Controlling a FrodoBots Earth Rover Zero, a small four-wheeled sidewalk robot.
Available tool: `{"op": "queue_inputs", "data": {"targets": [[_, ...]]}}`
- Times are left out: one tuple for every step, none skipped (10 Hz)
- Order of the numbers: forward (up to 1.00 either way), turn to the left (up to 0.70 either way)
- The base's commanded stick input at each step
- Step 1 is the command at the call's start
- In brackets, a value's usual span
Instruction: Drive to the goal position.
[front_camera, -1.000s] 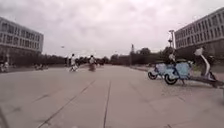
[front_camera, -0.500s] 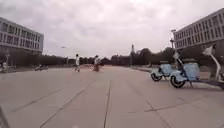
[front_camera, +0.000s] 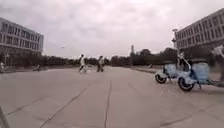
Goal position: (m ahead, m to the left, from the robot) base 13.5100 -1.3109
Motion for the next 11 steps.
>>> {"op": "queue_inputs", "data": {"targets": [[0.70, 0.00], [0.70, 0.00], [0.70, 0.00], [0.70, 0.00], [0.70, 0.00], [0.70, 0.00], [0.70, 0.00], [0.70, 0.00], [0.70, 0.00], [0.70, 0.00], [0.70, 0.00]]}}
